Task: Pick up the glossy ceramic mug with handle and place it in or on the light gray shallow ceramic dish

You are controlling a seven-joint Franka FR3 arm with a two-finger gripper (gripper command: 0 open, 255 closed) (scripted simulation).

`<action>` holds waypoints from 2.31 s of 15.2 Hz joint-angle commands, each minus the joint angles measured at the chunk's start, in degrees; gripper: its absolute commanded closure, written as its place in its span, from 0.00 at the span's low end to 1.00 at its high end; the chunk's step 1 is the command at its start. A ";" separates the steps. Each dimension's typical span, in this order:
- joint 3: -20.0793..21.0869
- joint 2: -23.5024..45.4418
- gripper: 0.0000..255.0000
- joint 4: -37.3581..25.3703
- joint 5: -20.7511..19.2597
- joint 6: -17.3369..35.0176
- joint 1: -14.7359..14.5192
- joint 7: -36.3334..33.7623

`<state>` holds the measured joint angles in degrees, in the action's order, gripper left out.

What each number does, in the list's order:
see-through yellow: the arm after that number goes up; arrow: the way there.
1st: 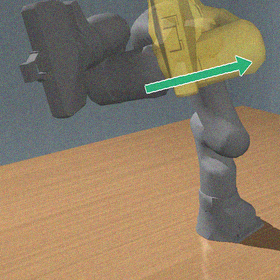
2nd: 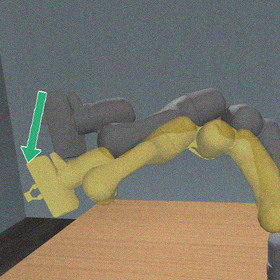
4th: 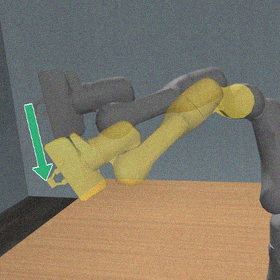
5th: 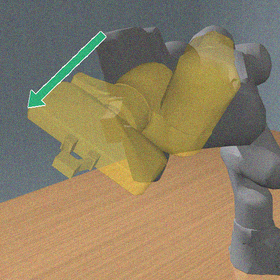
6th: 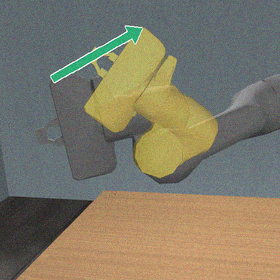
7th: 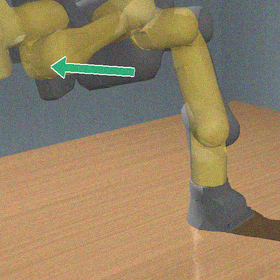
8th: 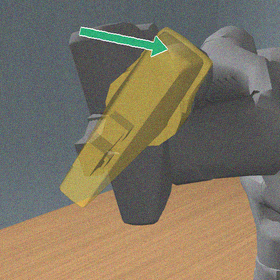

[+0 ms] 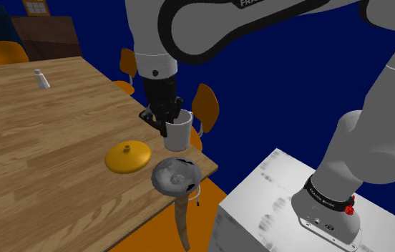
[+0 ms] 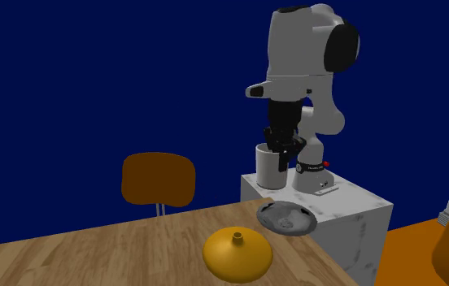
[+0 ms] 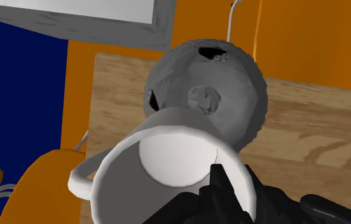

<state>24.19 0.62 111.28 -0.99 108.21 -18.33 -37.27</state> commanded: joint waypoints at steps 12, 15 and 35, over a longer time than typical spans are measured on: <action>1.81 -1.19 1.00 8.54 0.73 7.44 -1.73 -3.36; 1.87 -0.22 1.00 9.91 0.25 9.68 -1.78 -3.73; 1.91 -0.04 0.00 9.39 0.17 9.33 -1.80 -3.82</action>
<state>26.14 1.37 121.60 -1.23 119.19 -20.21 -41.45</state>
